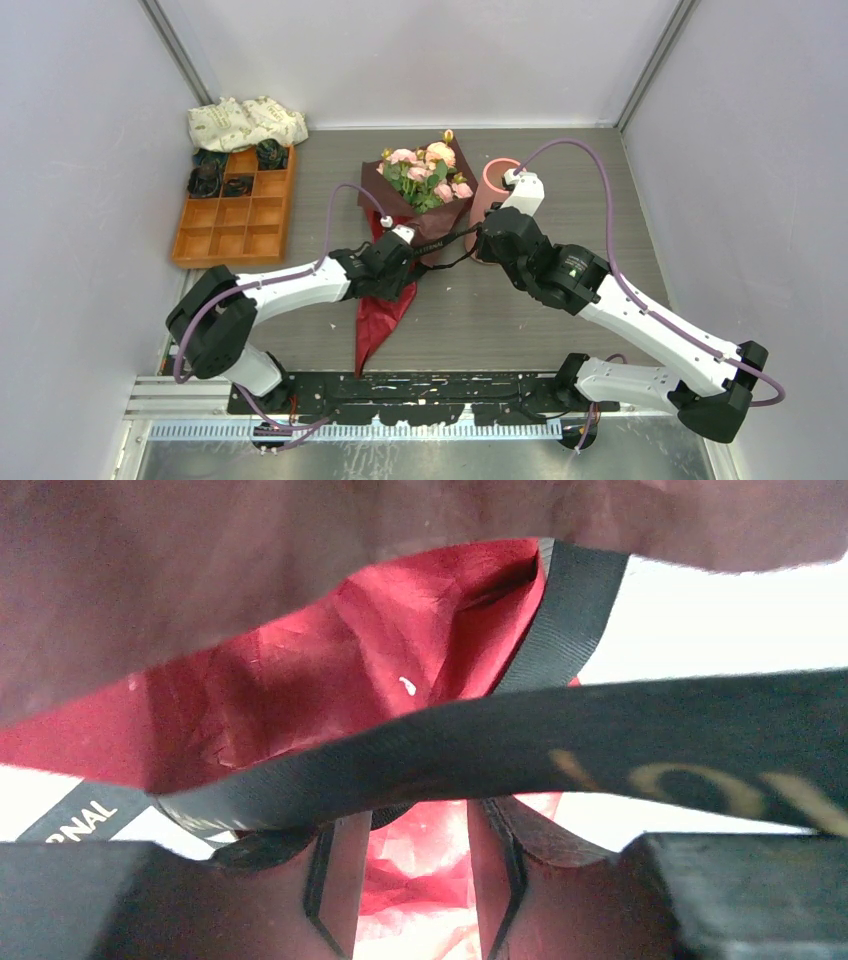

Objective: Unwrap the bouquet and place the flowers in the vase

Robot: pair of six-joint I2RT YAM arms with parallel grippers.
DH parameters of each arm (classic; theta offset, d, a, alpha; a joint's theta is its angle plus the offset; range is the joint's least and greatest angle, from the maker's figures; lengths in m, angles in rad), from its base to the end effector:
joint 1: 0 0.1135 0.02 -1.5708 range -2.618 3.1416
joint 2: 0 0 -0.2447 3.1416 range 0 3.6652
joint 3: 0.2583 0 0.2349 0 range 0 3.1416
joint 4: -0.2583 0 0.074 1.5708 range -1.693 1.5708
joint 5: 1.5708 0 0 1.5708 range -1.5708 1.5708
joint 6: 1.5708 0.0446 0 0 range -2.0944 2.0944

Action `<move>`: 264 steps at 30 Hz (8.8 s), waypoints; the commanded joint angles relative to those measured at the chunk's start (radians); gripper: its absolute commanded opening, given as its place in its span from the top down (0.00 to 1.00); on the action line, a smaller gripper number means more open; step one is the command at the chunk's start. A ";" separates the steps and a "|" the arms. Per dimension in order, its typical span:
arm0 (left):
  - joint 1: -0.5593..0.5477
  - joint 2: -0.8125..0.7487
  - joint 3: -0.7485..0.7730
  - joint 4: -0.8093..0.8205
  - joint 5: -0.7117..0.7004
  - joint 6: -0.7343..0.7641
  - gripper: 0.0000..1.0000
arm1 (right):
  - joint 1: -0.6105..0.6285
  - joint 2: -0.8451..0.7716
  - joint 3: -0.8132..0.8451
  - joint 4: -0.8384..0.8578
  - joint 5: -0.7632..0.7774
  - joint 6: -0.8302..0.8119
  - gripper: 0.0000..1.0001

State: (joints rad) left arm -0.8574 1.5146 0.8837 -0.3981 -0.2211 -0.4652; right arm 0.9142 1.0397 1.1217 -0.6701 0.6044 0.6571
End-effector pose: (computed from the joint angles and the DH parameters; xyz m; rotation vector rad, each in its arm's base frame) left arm 0.1943 -0.2096 0.1716 0.4237 2.5401 -0.2135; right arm 0.1480 0.1505 0.3415 0.0757 2.0588 0.3213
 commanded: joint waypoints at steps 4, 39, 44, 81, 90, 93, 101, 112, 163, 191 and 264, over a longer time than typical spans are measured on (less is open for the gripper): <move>-0.006 0.079 0.012 0.062 -0.033 -0.027 0.62 | 0.000 -0.024 0.004 0.050 0.014 0.002 0.99; 0.058 -0.634 0.083 -0.643 -0.656 -0.428 1.00 | -0.015 -0.171 -0.019 -0.519 0.455 0.307 0.94; 0.061 -0.668 0.144 -0.780 -0.761 -0.504 1.00 | -0.016 -0.200 0.024 -0.794 0.568 0.547 0.70; 0.063 -0.650 0.026 -0.219 -0.315 -0.250 0.37 | 0.090 0.280 0.234 -0.081 -0.016 0.041 0.25; 0.063 -0.544 -0.027 -0.076 -0.190 -0.278 0.37 | 0.089 0.401 0.236 0.007 -0.135 0.102 0.25; 0.063 -0.537 -0.060 0.009 -0.119 -0.295 0.37 | 0.090 0.390 0.216 0.023 -0.158 0.135 0.24; 0.062 -0.502 -0.068 0.045 -0.126 -0.277 0.37 | 0.090 0.289 -0.026 0.225 -0.189 0.289 0.21; 0.063 -0.549 -0.097 0.049 -0.142 -0.259 0.37 | 0.090 0.221 -0.193 0.471 -0.002 0.342 0.21; 0.132 -0.116 0.168 0.158 -0.034 -0.243 0.32 | 0.053 -0.167 -0.364 0.158 0.212 0.401 0.99; 0.220 -0.092 0.340 -0.332 -0.494 -0.203 1.00 | 0.053 -0.171 -0.382 0.147 0.192 0.366 0.99; 0.355 -0.102 -0.230 0.079 0.019 -0.426 1.00 | 0.131 0.448 -0.243 -0.021 -0.145 0.298 0.94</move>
State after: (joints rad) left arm -0.5091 1.3788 0.6552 -0.3717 -0.2085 -0.8822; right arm 1.0405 1.5490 0.8356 -0.6891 0.4618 0.9451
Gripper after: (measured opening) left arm 0.007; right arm 0.049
